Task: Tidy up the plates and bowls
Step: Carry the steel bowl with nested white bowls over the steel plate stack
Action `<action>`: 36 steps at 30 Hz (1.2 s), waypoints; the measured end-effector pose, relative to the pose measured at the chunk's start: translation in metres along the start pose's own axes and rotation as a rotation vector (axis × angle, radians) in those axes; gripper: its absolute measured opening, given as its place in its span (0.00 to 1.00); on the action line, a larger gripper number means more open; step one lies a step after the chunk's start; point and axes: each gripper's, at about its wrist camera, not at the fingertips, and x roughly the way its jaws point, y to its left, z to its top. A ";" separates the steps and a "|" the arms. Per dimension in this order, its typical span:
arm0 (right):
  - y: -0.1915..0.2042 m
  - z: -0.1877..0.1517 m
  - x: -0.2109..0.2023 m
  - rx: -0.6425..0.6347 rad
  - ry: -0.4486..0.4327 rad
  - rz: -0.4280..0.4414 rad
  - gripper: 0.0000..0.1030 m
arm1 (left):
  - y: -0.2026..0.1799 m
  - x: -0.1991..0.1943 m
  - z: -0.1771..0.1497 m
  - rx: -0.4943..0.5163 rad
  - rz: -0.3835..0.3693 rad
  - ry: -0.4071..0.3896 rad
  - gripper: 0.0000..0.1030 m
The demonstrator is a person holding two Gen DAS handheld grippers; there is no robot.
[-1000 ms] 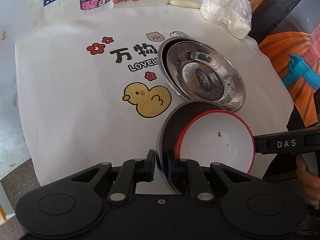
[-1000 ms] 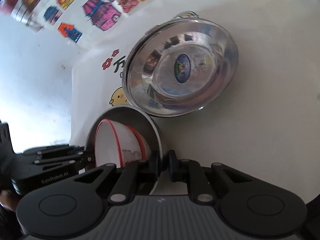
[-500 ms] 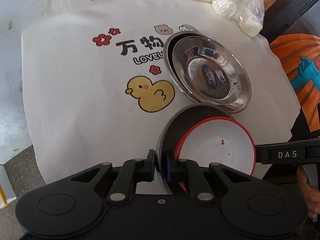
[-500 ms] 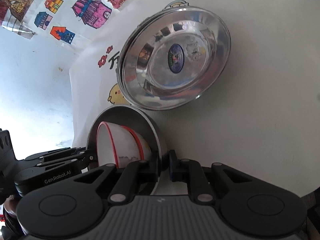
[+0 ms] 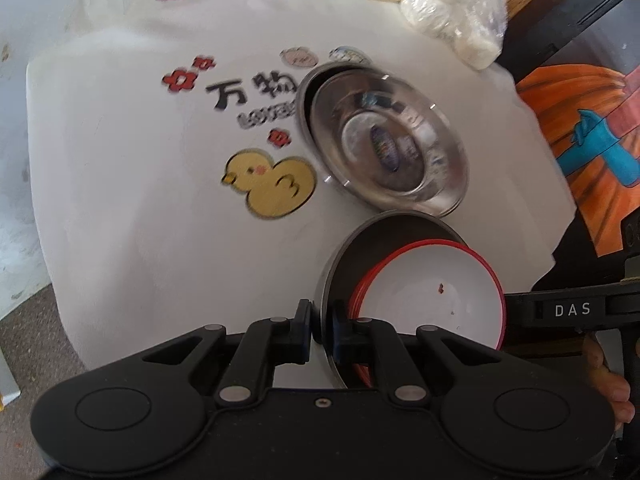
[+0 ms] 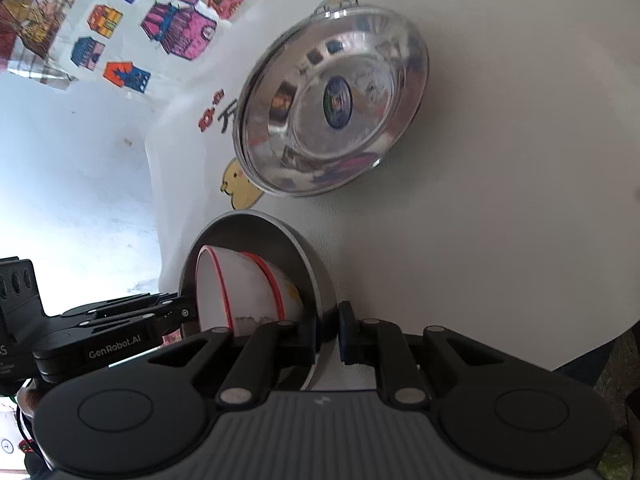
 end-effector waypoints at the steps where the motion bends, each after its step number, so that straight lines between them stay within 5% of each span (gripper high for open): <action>1: 0.000 0.000 -0.004 -0.001 -0.010 0.003 0.13 | -0.003 -0.002 0.002 0.006 -0.004 -0.009 0.07; 18: -0.008 0.049 -0.059 -0.013 -0.182 0.032 0.13 | -0.046 -0.014 0.053 0.036 -0.010 -0.196 0.07; 36: -0.015 0.088 -0.047 -0.030 -0.221 0.016 0.13 | -0.043 0.011 0.088 -0.006 0.028 -0.206 0.07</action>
